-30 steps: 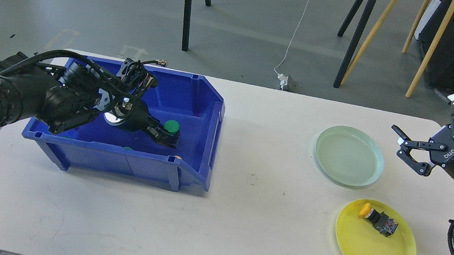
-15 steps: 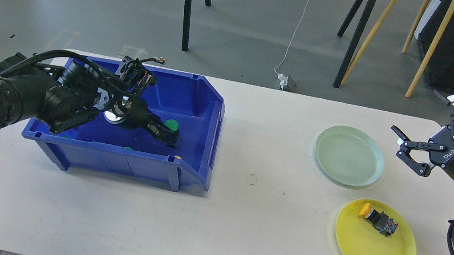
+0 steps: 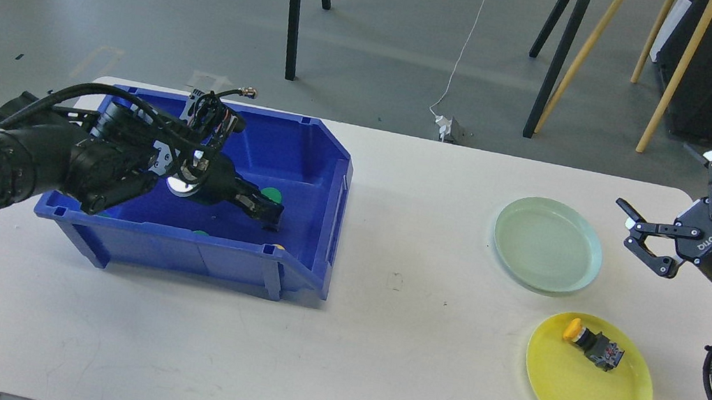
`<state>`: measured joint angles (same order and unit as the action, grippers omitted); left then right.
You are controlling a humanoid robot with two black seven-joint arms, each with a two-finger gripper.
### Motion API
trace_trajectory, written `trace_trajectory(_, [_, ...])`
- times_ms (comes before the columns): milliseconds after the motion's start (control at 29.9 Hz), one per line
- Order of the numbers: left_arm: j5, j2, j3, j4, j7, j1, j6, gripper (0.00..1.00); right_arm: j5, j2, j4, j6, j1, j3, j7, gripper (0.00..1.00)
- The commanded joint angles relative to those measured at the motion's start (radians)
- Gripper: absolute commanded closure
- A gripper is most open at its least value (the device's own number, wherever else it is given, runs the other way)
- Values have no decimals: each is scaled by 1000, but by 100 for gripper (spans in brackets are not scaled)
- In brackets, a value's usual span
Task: Pass button and place on color plate
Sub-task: 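Lower the left gripper and close it on the green button, then lift the green button out of the bin toward the right gripper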
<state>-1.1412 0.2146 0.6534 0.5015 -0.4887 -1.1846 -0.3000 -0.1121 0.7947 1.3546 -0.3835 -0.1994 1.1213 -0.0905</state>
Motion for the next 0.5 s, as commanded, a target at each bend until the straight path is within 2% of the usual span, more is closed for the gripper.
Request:
trace_trajectory(0, [-2, -1, 0, 0, 0, 0, 1, 57, 0, 0, 0, 0, 0, 0, 0, 2])
trace_trajectory(67, [-2, -1, 0, 0, 0, 0, 1, 66, 0, 0, 0, 0, 0, 0, 0, 2])
trace_trajectory(167, [-5, 0, 0, 0, 0, 0, -1, 89, 0, -8, -2, 0, 0, 0, 0, 2])
trace_trajectory(201, [-5, 0, 0, 0, 0, 0, -1, 92, 0, -9, -3, 0, 1, 0, 0, 2])
trace_trajectory(468, [-6, 48, -15, 46, 0, -23, -7, 93, -1, -11, -6, 0, 3, 0, 0, 2])
